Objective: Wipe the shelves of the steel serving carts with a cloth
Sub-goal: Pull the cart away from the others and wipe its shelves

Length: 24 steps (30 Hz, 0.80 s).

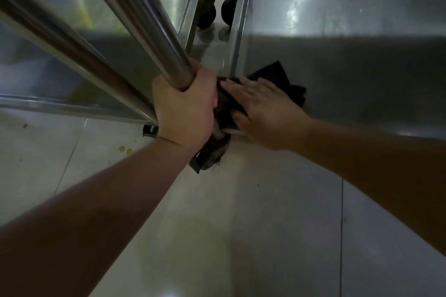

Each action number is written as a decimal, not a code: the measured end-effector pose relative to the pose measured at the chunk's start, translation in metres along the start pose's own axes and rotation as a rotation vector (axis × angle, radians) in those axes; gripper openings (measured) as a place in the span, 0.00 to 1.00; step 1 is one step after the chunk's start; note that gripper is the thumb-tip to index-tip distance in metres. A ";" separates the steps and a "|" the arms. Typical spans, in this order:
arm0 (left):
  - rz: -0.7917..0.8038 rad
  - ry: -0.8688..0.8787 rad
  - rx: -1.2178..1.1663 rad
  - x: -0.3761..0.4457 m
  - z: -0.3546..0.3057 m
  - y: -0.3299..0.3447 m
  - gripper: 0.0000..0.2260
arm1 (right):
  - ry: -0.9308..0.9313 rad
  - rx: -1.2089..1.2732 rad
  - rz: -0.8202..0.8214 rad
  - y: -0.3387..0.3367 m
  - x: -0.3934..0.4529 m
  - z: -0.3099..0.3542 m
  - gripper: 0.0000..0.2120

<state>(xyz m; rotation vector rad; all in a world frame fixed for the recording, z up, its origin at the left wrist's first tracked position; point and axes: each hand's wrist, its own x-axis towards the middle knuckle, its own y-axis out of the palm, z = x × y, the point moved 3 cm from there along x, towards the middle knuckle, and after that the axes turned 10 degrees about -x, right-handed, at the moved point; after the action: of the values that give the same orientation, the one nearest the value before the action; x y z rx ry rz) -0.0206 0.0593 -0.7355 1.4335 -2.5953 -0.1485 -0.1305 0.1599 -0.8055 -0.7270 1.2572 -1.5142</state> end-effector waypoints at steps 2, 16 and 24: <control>-0.003 0.027 0.055 -0.001 -0.001 -0.002 0.18 | -0.003 -0.031 -0.001 0.004 -0.019 0.001 0.29; -0.063 -0.095 0.751 -0.038 0.023 -0.041 0.23 | 0.041 -0.080 0.091 -0.015 -0.116 -0.077 0.28; 0.538 -0.053 0.959 -0.118 0.050 0.007 0.15 | 0.130 -0.128 0.102 -0.028 -0.204 -0.159 0.27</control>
<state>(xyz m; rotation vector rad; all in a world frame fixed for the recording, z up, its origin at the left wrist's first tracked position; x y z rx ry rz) 0.0250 0.1628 -0.7950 0.7884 -3.1108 1.2736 -0.2149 0.4055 -0.7945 -0.6441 1.4776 -1.4261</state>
